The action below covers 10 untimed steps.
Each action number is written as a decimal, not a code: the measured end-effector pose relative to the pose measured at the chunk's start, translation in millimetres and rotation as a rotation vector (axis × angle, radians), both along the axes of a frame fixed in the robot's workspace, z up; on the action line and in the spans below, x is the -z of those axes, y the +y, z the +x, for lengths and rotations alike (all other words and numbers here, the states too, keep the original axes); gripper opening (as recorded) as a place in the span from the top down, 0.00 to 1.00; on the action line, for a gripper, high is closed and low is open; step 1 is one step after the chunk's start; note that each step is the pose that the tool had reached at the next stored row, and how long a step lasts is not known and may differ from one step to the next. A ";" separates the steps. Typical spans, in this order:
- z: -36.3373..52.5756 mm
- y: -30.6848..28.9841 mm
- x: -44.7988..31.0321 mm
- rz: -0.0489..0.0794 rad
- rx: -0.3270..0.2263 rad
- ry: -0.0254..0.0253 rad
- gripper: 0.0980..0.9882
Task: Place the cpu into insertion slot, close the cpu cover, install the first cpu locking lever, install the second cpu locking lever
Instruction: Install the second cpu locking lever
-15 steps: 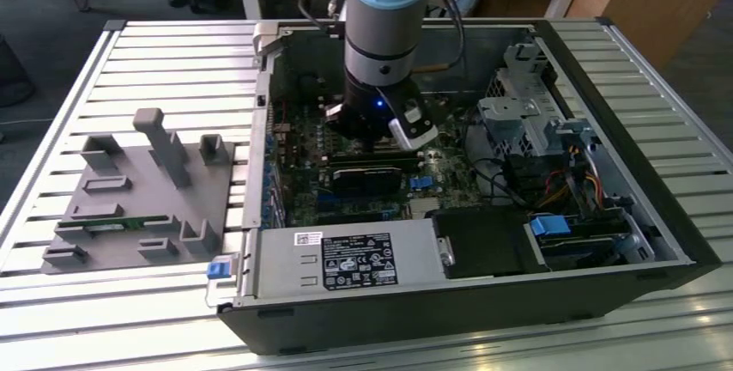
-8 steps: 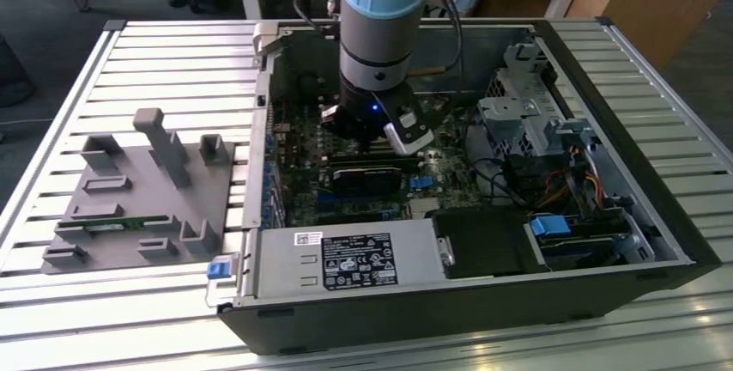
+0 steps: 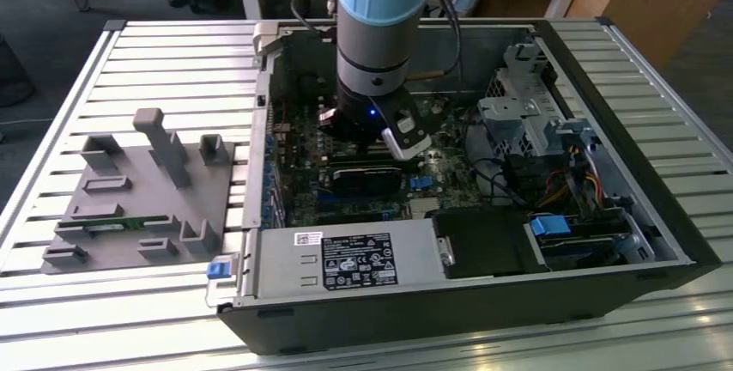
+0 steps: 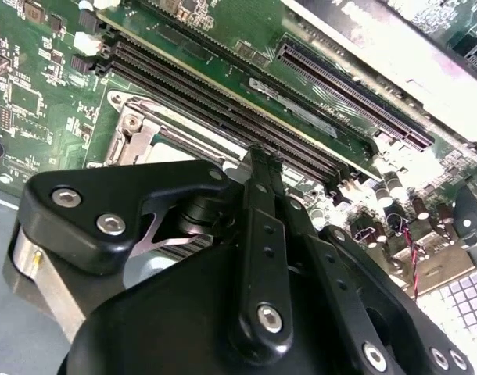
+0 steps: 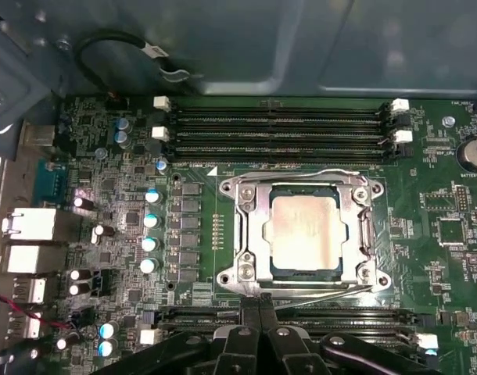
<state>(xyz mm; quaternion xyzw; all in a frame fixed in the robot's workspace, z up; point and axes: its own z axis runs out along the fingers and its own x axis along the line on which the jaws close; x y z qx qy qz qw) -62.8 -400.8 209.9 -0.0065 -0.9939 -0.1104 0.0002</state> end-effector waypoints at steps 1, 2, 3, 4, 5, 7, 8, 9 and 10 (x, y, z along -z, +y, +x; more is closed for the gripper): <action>-0.7 -0.3 0.0 0.003 0.000 0.0000 0.98; -2.8 -0.7 0.0 0.008 0.000 0.0000 0.98; -3.9 -0.8 0.1 0.011 0.000 0.0000 0.98; -5.3 -0.9 0.2 0.013 0.000 0.0000 0.98; -6.8 -1.0 0.5 0.016 0.000 0.0000 0.98; -8.6 -1.0 1.8 0.020 0.000 -0.0001 0.98; -8.8 -1.0 3.1 0.021 0.000 -0.0001 0.98; -8.9 -1.1 4.5 0.023 0.000 0.0000 0.98; -9.0 -1.1 6.1 0.024 0.000 0.0000 0.98</action>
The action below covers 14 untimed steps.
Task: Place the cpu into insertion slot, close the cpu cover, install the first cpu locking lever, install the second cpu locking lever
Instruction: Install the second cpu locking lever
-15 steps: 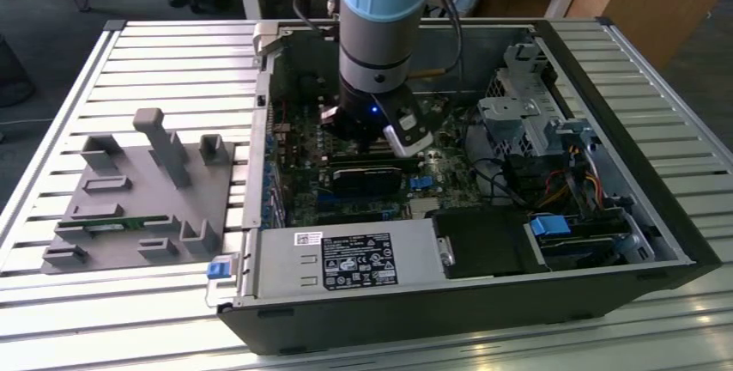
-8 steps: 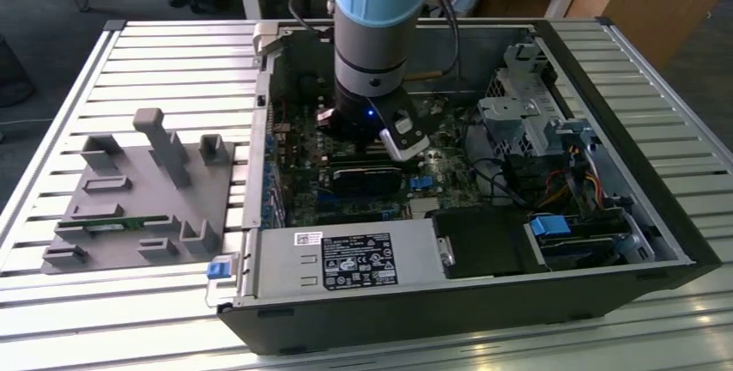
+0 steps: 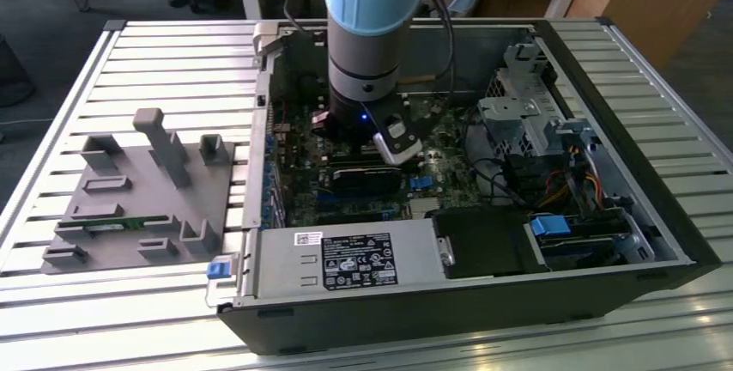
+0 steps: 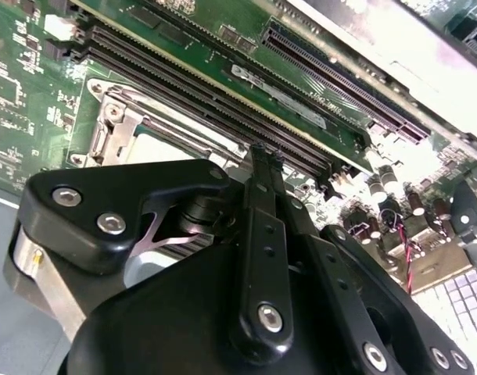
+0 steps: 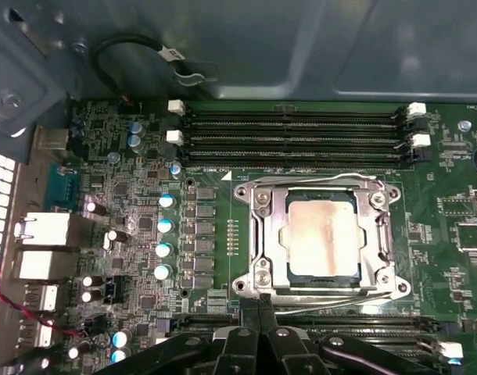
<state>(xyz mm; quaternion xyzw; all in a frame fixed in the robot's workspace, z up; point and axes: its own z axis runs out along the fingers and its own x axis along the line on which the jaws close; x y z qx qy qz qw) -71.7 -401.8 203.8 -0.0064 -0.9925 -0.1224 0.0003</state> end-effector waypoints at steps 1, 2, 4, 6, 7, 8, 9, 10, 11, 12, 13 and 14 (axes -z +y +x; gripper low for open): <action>-0.1 0.0 1.2 0.002 0.000 0.0000 0.98; -0.2 -0.1 1.8 0.006 0.000 0.0001 0.98; -0.1 -0.2 2.6 0.014 0.000 0.0000 0.98; -0.2 -0.9 3.1 0.021 0.000 -0.0001 0.98; -0.3 -1.9 3.1 0.024 0.000 0.0000 0.98; -0.5 -3.0 3.1 0.028 0.000 -0.0001 0.98; -0.8 -4.2 3.1 0.032 0.000 0.0000 0.98; -1.1 -5.4 3.1 0.036 0.000 0.0000 0.98; -1.3 -6.3 3.1 0.039 0.000 0.0000 0.98; -1.4 -6.8 3.2 0.043 0.000 0.0000 0.98; -1.4 -7.1 3.3 0.046 0.000 0.0000 0.98; -1.5 -7.2 3.6 0.049 0.000 0.0000 0.98</action>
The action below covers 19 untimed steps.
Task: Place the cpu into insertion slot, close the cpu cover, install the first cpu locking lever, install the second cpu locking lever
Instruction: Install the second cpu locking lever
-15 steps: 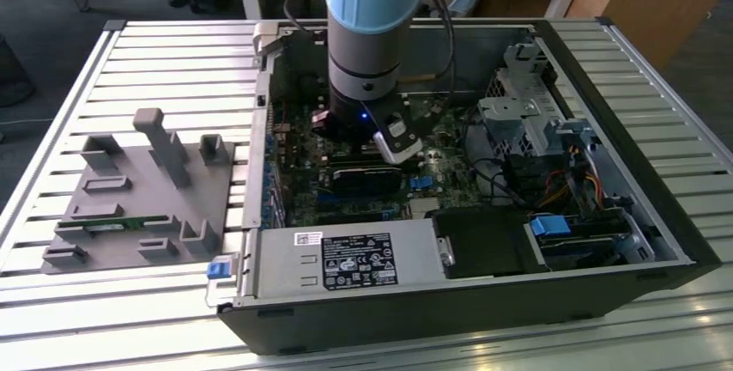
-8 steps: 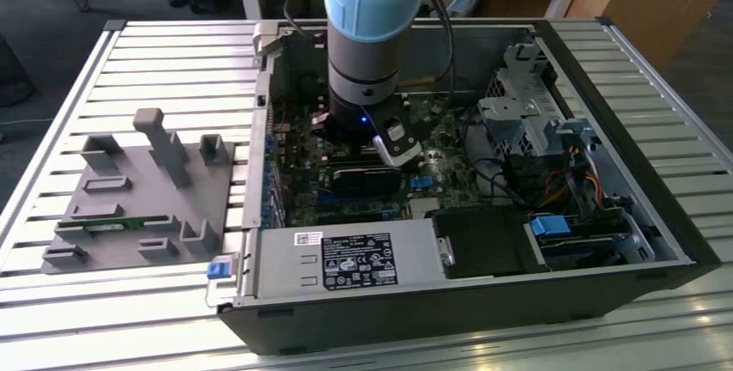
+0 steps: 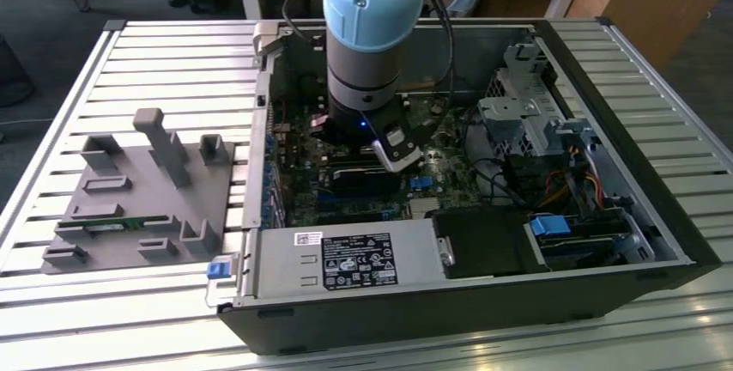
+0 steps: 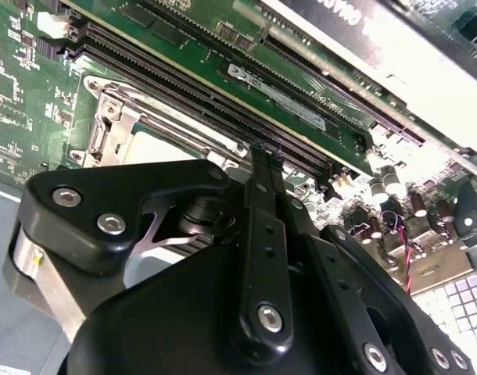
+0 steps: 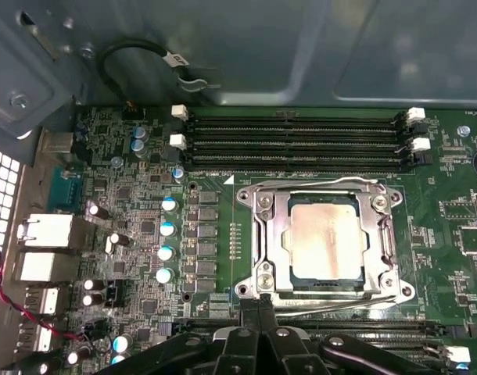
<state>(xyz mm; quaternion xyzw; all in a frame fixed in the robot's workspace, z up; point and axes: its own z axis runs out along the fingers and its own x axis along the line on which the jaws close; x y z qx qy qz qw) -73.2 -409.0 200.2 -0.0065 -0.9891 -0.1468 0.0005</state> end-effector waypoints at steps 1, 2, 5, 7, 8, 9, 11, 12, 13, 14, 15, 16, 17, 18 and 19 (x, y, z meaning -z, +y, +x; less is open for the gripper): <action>0.0 0.0 0.4 0.003 0.000 0.0000 0.98; 0.1 0.0 0.9 0.007 0.000 0.0000 0.98; 0.1 0.0 2.8 0.014 0.000 -0.0001 0.98; 0.1 0.0 3.8 0.018 0.000 0.0000 0.98; 0.0 0.0 4.1 0.021 0.000 0.0000 0.98; 0.0 0.1 4.5 0.023 0.000 -0.0001 0.98; 0.0 0.4 5.0 0.028 0.000 -0.0001 0.98; 0.0 0.6 5.2 0.029 0.000 0.0000 0.98; 0.0 0.9 5.5 0.031 0.000 0.0001 0.98; -0.1 1.3 5.8 0.032 0.000 0.0000 0.98; -0.3 1.5 6.1 0.033 0.000 -0.0001 0.98; -0.5 1.8 6.3 0.034 0.000 0.0000 0.98; -0.6 2.1 6.5 0.035 0.000 -0.0001 0.98; -0.8 2.3 6.7 0.036 0.000 0.0000 0.98; -0.9 2.6 7.0 0.037 0.000 0.0000 0.98</action>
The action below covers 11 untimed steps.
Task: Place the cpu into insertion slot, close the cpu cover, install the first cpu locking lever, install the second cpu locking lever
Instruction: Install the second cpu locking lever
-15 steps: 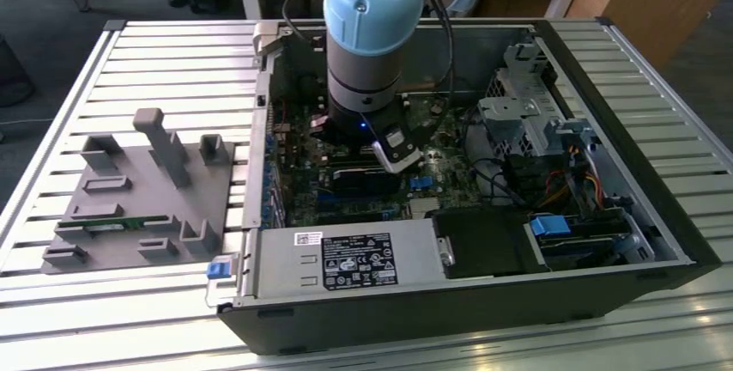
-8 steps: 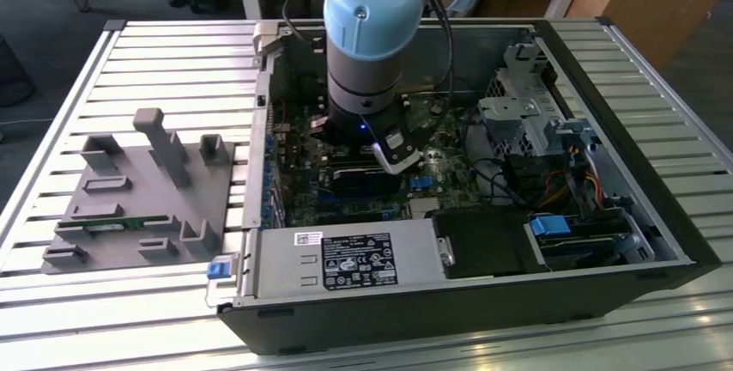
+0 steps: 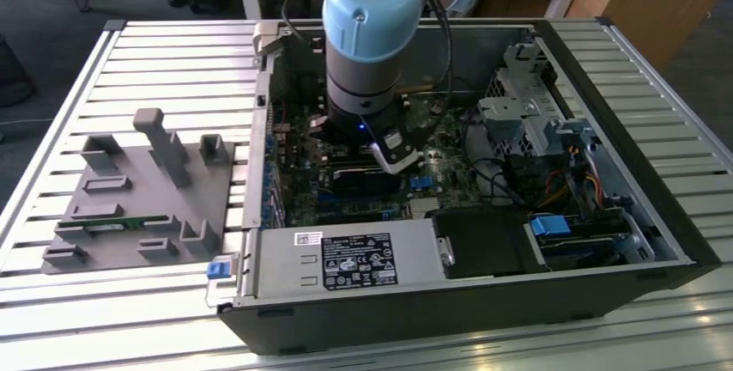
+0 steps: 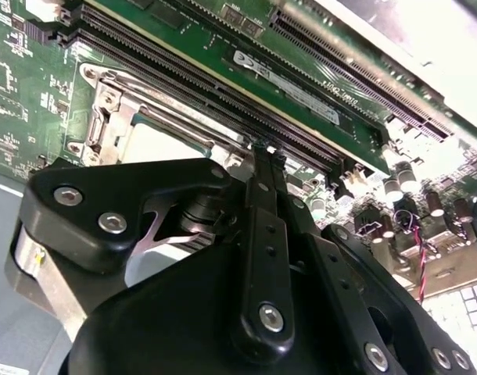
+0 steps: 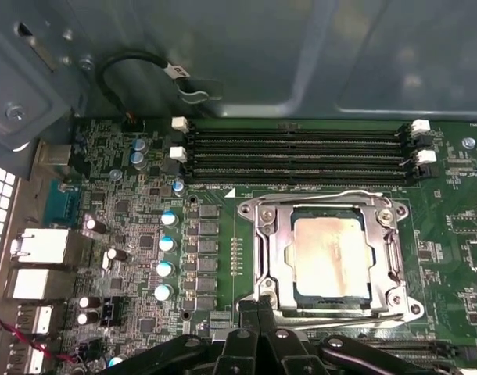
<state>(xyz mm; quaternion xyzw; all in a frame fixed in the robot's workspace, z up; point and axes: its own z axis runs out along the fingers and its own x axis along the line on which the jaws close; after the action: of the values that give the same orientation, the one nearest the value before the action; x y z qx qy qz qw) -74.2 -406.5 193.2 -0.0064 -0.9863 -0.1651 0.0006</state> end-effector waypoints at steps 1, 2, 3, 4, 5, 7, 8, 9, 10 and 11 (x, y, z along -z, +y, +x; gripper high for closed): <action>-0.2 0.2 0.3 0.001 0.000 0.0000 0.98; -0.3 0.5 0.5 0.002 0.000 0.0001 0.98; -0.5 0.8 0.8 0.003 0.000 0.0001 0.98; -0.7 1.1 1.0 0.004 0.000 0.0001 0.98; -0.8 1.5 1.3 0.005 0.000 0.0000 0.98; -1.2 2.1 1.8 0.007 0.000 0.0000 0.98; -1.3 2.4 2.1 0.008 0.000 0.0001 0.98; -1.5 2.7 2.4 0.009 0.000 0.0000 0.98; -1.7 3.0 2.7 0.010 0.000 0.0000 0.98; -1.9 3.1 3.0 0.011 0.000 0.0000 0.98</action>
<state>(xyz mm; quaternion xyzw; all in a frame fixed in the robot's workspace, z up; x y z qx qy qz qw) -76.1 -403.3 190.1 -0.0064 -0.9853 -0.1705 0.0006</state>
